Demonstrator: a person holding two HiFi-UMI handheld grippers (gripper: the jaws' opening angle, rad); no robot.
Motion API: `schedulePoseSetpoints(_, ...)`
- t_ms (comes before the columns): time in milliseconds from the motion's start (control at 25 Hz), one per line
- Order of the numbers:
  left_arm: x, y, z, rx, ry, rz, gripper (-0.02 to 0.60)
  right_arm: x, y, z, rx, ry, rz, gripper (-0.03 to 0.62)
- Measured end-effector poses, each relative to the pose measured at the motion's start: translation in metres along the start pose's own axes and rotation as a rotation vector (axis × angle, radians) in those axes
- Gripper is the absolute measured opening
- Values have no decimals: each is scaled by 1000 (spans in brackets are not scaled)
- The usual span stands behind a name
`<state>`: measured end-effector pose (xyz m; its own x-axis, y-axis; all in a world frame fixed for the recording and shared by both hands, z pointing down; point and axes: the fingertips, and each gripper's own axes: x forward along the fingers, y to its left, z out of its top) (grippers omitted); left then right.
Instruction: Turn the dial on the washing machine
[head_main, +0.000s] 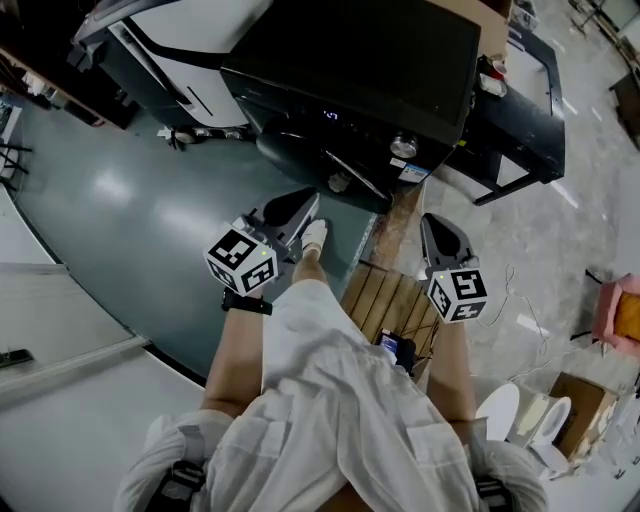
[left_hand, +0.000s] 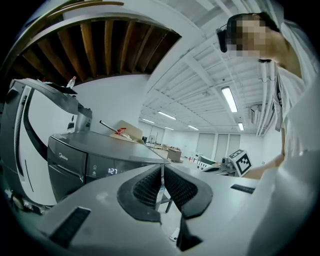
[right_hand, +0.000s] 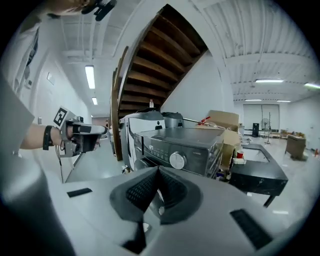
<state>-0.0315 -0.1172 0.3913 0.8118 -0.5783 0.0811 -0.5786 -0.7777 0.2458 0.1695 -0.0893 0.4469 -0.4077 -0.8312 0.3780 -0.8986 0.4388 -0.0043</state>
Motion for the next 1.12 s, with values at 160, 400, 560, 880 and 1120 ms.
schedulePoseSetpoints(160, -21, -14, 11, 25, -13, 26, 15, -47, -7, 1, 1, 6, -75, 0)
schedulePoseSetpoints(400, -51, -33, 28, 68, -34, 51, 15, -115, -29, 14, 36, -46, -185, 0)
schedulePoseSetpoints(560, -66, -45, 35, 83, -42, 62, 15, -147, -30, 23, 27, -76, -220, 0)
schedulePoseSetpoints(880, -77, -70, 33, 96, -40, 43, 15, -182, -23, 22, 21, -96, -247, 0)
schedulePoseSetpoints(1120, -85, -82, 23, 95, -30, 30, 15, -195, -17, 9, 21, -85, -253, 0)
